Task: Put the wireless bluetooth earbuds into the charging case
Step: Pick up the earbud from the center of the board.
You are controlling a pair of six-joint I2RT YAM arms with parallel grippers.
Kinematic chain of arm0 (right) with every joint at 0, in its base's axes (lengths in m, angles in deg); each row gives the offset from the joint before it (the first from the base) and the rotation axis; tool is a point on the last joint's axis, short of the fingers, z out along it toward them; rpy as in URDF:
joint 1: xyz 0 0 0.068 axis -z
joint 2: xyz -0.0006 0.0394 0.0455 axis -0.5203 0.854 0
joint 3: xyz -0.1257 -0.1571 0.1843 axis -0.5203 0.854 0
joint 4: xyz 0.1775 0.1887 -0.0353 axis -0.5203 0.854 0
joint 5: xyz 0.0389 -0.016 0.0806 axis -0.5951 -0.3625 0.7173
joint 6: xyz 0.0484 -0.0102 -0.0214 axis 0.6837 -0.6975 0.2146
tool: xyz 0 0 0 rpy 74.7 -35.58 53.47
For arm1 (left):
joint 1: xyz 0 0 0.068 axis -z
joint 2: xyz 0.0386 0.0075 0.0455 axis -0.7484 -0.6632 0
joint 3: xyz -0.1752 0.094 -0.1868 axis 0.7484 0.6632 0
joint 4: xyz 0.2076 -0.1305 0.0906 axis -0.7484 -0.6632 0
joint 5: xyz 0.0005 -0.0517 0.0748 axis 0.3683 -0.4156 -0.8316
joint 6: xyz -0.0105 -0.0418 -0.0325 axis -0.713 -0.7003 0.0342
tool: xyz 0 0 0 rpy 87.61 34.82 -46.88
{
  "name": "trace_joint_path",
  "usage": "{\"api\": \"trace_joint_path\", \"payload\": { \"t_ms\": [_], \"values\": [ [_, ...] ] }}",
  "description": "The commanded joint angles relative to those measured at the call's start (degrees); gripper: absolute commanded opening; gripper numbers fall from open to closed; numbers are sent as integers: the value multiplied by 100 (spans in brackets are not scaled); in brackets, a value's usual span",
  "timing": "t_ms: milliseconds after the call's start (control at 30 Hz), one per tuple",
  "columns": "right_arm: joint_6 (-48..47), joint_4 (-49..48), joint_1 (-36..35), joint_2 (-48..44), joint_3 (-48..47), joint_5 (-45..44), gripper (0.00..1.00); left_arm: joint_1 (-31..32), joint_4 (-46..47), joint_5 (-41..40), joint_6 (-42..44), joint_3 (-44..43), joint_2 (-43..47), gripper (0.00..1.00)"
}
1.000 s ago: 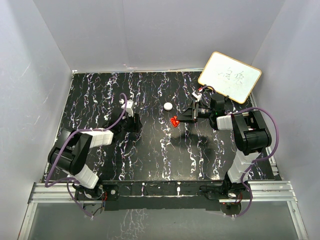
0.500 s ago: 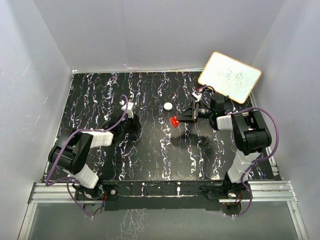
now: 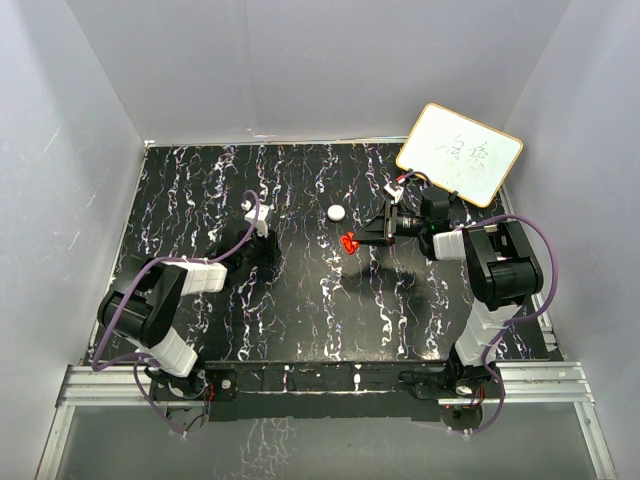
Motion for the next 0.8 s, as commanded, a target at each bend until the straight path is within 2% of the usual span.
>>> {"api": "trace_joint_path", "payload": {
  "t_ms": [0,467,767],
  "values": [
    [-34,-327,33,-205,28,-20,0,16,-238,-10,181,-18,-114,44],
    [-36,-324,32,-194,22,-25,0,323,-500,-515,485,-167,-221,42],
    [-40,-327,40,-195,2,-22,0,467,-586,-725,541,-258,-318,37]
  ]
}}
